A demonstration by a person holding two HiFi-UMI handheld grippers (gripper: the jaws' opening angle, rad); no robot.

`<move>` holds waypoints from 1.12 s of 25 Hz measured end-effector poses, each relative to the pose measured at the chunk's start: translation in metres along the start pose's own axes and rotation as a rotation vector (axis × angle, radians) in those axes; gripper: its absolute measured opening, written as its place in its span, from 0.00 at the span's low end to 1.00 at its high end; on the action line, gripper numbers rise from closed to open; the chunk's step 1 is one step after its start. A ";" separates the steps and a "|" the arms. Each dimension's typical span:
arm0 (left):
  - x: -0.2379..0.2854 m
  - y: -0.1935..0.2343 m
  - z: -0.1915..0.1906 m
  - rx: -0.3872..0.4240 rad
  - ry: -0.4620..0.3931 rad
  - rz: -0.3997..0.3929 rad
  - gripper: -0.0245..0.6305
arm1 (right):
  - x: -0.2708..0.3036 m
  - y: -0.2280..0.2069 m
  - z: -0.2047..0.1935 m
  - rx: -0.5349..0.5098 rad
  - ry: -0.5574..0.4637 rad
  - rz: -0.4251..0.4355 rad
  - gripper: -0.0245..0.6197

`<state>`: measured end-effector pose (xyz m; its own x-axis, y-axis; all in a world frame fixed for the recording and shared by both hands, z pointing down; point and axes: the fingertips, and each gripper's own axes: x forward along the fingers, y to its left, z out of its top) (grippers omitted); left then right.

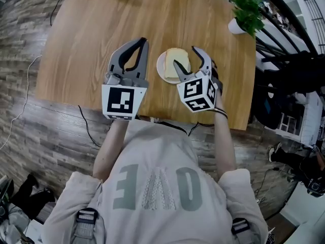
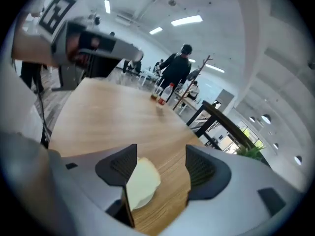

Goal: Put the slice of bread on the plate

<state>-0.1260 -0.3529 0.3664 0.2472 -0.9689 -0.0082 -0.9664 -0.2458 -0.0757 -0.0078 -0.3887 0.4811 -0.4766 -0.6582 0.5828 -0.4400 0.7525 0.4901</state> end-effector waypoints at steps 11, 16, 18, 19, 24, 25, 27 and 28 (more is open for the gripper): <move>0.015 -0.030 0.048 0.117 -0.080 -0.099 0.05 | -0.157 -0.115 0.097 0.598 -0.700 -0.273 0.19; 0.019 -0.045 0.064 0.115 -0.113 -0.135 0.05 | -0.187 -0.128 0.071 0.723 -0.742 -0.444 0.06; 0.019 -0.046 0.072 0.108 -0.130 -0.137 0.05 | -0.191 -0.125 0.063 0.717 -0.722 -0.485 0.06; 0.018 -0.047 0.076 0.110 -0.138 -0.136 0.05 | -0.191 -0.122 0.060 0.716 -0.712 -0.493 0.06; 0.016 -0.045 0.091 0.121 -0.172 -0.129 0.05 | -0.184 -0.103 0.044 0.703 -0.638 -0.502 0.06; 0.016 -0.044 0.092 0.121 -0.175 -0.126 0.05 | -0.182 -0.099 0.042 0.695 -0.622 -0.498 0.06; 0.015 -0.044 0.093 0.122 -0.177 -0.124 0.05 | -0.177 -0.093 0.038 0.682 -0.592 -0.487 0.06; 0.014 -0.044 0.093 0.124 -0.176 -0.124 0.05 | -0.175 -0.090 0.036 0.683 -0.582 -0.480 0.06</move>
<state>-0.0732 -0.3536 0.2767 0.3825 -0.9092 -0.1644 -0.9144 -0.3470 -0.2085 0.0879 -0.3421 0.3120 -0.3520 -0.9331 -0.0731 -0.9358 0.3524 0.0083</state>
